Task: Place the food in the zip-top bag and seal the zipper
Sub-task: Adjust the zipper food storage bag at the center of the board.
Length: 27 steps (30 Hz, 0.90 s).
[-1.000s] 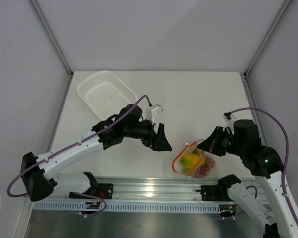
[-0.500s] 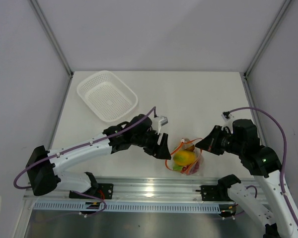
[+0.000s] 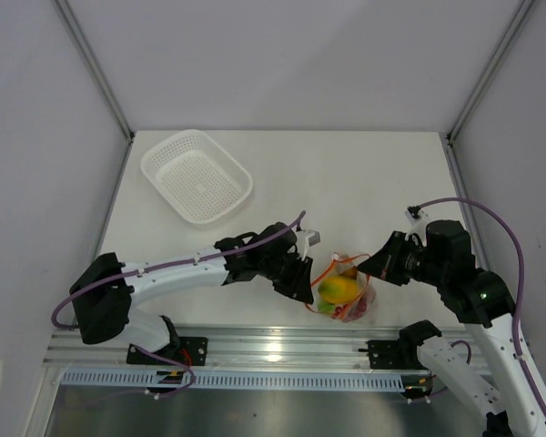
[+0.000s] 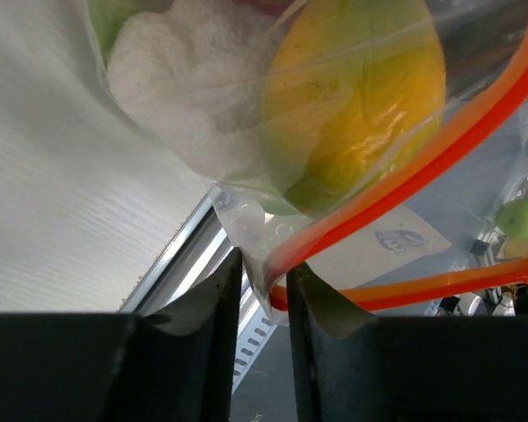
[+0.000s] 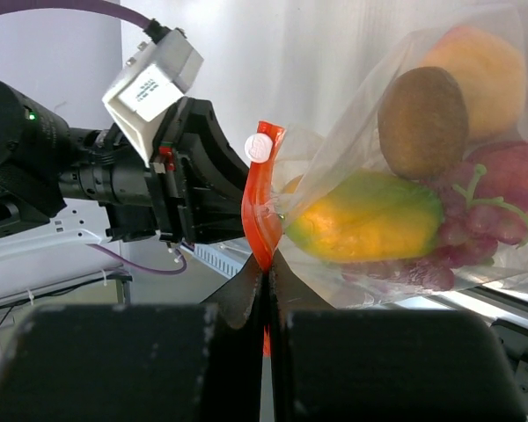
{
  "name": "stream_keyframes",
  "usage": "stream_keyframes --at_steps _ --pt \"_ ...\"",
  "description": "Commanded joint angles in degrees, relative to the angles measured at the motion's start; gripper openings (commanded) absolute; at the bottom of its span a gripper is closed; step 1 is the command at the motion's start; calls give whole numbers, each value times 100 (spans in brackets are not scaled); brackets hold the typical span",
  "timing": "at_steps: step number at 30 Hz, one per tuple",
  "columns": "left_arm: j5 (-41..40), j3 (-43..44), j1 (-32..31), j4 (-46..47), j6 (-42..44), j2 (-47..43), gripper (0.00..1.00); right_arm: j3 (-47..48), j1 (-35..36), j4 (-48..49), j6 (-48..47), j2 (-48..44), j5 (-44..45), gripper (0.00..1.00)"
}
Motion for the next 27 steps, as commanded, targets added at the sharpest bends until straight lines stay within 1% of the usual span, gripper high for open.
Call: stream_keyframes --at_steps 1,2,3,4,6,8,10,11,12,16,17,18,20,21,24,25,27 --pt "189 253 -55 231 5 162 26 0 28 286 -7 -78 -99 0" --pt "189 341 -55 74 67 276 21 -18 19 286 -15 -70 -90 0" --pt "189 629 -55 -23 137 321 4 -18 28 286 -15 -78 -90 0" --pt "180 745 -55 -120 251 356 0 -27 19 286 -24 -70 -99 0" --pt "154 1034 -55 -305 366 383 0 -27 28 286 -50 -43 -134 0" --pt "58 1552 -46 -489 594 400 1 -27 28 243 -156 53 -239 0" --pt "-66 1826 -2 -858 866 479 1 -35 28 216 -235 141 -327 0" --pt "-40 2132 15 -920 946 505 0 -36 37 242 -252 176 -353 0" --pt "12 2222 85 -999 1025 549 1 -53 54 286 -261 194 -388 0" --pt "670 2626 314 -1167 1472 856 1 -158 151 558 -95 291 -599 0" --pt "1098 2749 384 -1184 1561 936 1 -202 186 689 114 291 -652 0" --pt "1285 2880 393 -1237 1666 1023 1 -255 230 952 238 291 -661 0" --pt "1454 3013 402 -1465 1930 1252 0 -378 397 1252 493 299 -644 0" --pt "1672 3083 411 -1483 2009 1305 1 -422 476 1514 695 308 -600 0" --pt "1893 2944 411 -1370 2168 1349 1 -422 809 1832 889 457 -416 0" --pt "1981 2900 411 -1334 2238 1332 1 -405 958 1877 899 501 -372 2" --pt "2157 2786 429 -1194 2300 1297 1 -352 1039 1965 881 659 -354 11"
